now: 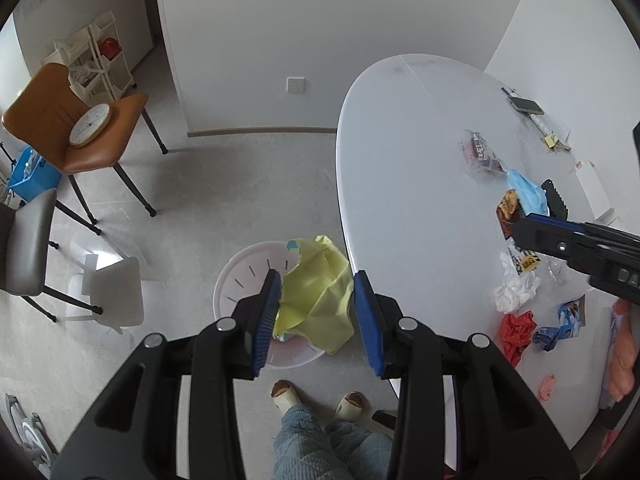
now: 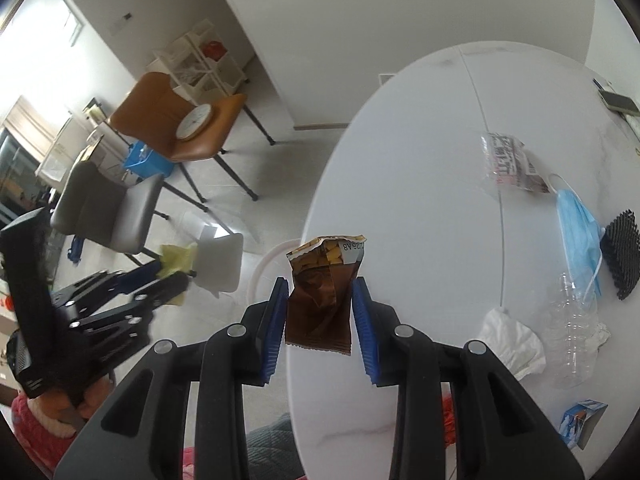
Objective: Collect trash
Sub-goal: 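Grasp yellow wrapper with left gripper while right gripper grasps brown wrapper, then drop yellow wrapper in wastebasket with left gripper while right gripper drops brown wrapper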
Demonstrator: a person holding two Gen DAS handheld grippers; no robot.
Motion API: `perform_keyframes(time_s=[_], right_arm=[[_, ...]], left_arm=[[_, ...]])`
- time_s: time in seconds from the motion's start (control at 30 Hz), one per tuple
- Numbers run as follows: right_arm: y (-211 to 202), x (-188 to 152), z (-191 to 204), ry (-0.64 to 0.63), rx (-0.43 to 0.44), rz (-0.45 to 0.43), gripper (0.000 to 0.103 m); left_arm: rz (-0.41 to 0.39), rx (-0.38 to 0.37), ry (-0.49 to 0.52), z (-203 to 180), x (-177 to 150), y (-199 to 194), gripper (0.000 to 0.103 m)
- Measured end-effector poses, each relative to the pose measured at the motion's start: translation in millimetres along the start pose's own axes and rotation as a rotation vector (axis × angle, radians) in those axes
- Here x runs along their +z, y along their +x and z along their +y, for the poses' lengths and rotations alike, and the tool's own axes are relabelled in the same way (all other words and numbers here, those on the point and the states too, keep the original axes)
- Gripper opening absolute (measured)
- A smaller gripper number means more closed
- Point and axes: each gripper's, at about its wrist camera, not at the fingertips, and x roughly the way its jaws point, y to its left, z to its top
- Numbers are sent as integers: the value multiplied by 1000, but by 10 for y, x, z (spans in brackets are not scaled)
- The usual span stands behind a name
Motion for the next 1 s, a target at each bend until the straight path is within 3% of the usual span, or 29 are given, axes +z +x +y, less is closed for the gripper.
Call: perform_keyframes(time_s=[0.17,0.23,0.27,0.4,0.67,0.9,1.0], right_arm=[[-56,-20,194,-38,5,-9,34],[-69,-23,228,-43,2,-8,35],[-70,-16,241,-47,0,-8,35],[-75,0,286,-61,-6,-5,35],[-64,33,316,-75,-1,2,36],[172,78,536,-150,88,43,38],[378,89,705,-192,124,80,38]], left_arm=[[47,-28,1,60,-22,200,39],[66,-44,-9,91,-41,267,50],[74,-46,-15,102,-39,299,61],[63,-51,-26,105,-44,316,76],[44,-28,-37,155,-17,234,83],[-19,74,-94,522,-52,-178,95],[-36,121,-111,679,-80,-361,95]])
